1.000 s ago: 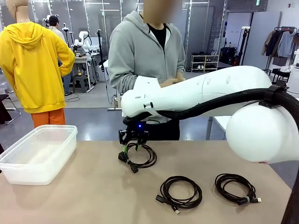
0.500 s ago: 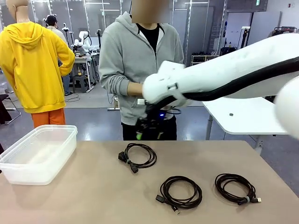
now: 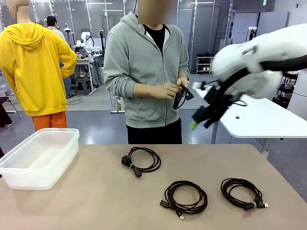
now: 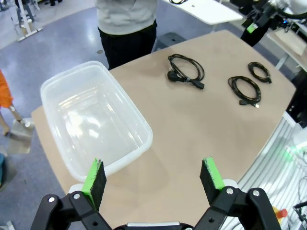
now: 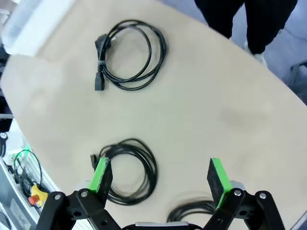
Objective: Organize and store the cables.
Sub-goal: Place the Power Cable into the Organizing box.
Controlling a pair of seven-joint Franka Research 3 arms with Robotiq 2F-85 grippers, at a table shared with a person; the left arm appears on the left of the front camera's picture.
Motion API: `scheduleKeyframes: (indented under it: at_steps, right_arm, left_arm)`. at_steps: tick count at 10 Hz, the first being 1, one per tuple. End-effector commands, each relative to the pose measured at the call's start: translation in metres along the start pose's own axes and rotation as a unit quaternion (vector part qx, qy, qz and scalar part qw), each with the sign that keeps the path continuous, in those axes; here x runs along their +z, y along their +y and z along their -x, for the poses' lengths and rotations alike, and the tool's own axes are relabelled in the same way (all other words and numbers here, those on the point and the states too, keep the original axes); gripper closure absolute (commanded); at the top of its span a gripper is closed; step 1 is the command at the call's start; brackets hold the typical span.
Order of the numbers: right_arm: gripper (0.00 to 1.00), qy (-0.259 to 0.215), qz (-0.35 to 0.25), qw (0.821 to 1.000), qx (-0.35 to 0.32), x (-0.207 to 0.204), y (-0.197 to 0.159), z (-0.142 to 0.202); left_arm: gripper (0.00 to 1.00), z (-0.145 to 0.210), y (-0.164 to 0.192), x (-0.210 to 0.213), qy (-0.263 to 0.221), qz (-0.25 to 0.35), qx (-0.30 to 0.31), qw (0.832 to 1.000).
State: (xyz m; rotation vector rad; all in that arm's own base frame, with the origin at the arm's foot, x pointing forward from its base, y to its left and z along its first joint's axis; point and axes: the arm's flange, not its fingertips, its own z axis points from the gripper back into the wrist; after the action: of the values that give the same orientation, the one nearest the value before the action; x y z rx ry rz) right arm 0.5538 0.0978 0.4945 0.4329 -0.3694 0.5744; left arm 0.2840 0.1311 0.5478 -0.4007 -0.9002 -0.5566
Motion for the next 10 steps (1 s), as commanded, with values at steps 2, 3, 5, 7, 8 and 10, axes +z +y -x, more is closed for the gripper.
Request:
scheduleKeyframes:
  at_steps: [2, 3, 5, 7, 8, 10]
  right_arm:
    - [0.00, -0.026, -0.046, 0.997, 0.064, 0.059, -0.041, 0.074]
    - [0.00, -0.041, -0.051, 0.993, 0.099, 0.078, -0.057, 0.104]
    - [0.00, -0.082, -0.062, 0.983, 0.151, 0.106, -0.093, 0.164]
    - [0.00, -0.115, -0.113, 0.965, 0.208, 0.131, -0.127, 0.220]
    - [0.00, -0.154, -0.100, 0.955, 0.234, 0.137, -0.137, 0.247]
    - [0.00, -0.228, -0.083, 0.924, 0.296, 0.127, -0.149, 0.281]
  left_arm:
    - [0.00, 0.000, 0.000, 0.001, -0.003, 0.004, -0.006, 1.000]
    - [0.00, 0.000, 0.000, 0.001, -0.003, 0.004, -0.006, 1.000]
    - [0.00, 0.000, 0.000, 0.001, -0.003, 0.004, -0.006, 1.000]
    - [0.00, 0.000, 0.000, 0.001, -0.003, 0.004, -0.006, 1.000]
    - [0.00, 0.000, 0.000, 0.001, -0.003, 0.004, -0.006, 1.000]
    - [0.00, 0.000, 0.000, 0.001, -0.003, 0.004, -0.006, 1.000]
